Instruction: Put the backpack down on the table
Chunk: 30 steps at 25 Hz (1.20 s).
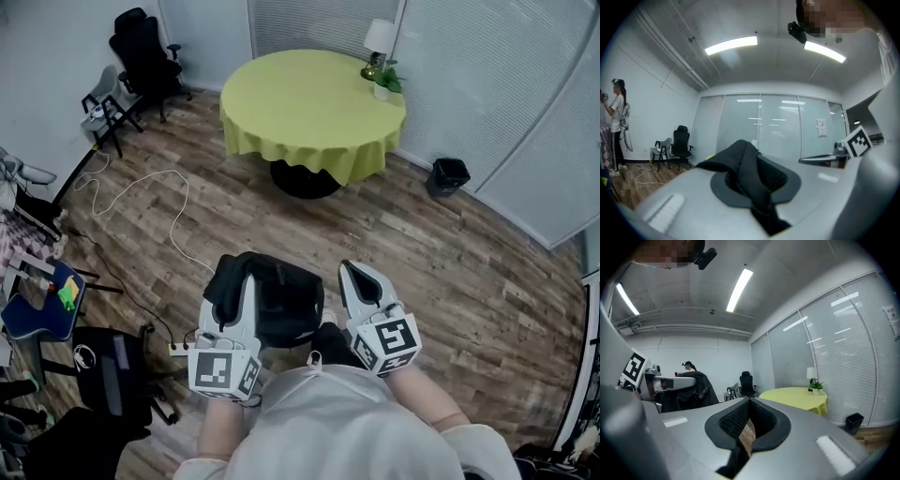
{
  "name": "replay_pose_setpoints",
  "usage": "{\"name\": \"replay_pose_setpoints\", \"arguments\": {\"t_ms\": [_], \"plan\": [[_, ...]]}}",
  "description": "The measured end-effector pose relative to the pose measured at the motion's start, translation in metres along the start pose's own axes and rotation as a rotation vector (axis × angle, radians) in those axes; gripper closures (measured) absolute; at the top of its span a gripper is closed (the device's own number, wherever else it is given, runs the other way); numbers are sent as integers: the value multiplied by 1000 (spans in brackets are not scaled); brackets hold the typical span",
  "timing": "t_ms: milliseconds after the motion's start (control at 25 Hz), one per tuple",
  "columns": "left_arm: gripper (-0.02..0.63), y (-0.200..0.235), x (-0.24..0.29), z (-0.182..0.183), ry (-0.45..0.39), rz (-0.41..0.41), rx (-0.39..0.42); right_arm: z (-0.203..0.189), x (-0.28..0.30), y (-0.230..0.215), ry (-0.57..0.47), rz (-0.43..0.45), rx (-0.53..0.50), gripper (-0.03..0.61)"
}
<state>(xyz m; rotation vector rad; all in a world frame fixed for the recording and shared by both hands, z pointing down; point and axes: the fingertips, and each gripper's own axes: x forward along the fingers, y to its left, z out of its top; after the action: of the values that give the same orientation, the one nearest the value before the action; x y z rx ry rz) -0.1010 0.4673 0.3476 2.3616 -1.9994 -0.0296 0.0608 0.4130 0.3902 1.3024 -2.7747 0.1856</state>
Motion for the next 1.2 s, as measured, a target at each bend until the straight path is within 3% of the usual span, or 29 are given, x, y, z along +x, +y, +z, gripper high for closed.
{"name": "replay_pose_setpoints", "arguments": {"t_ms": [480, 600, 880, 1200], "plan": [[575, 13, 198, 13, -40, 117, 9, 36, 143, -162, -30, 96, -30, 580], [575, 19, 248, 19, -45, 127, 3, 41, 178, -197, -32, 86, -43, 580], [575, 33, 363, 39, -75, 65, 31, 58, 252, -267, -49, 6, -15, 580], [575, 101, 485, 26, -9, -51, -11, 74, 368, -303, -24, -83, -29, 580]]}}
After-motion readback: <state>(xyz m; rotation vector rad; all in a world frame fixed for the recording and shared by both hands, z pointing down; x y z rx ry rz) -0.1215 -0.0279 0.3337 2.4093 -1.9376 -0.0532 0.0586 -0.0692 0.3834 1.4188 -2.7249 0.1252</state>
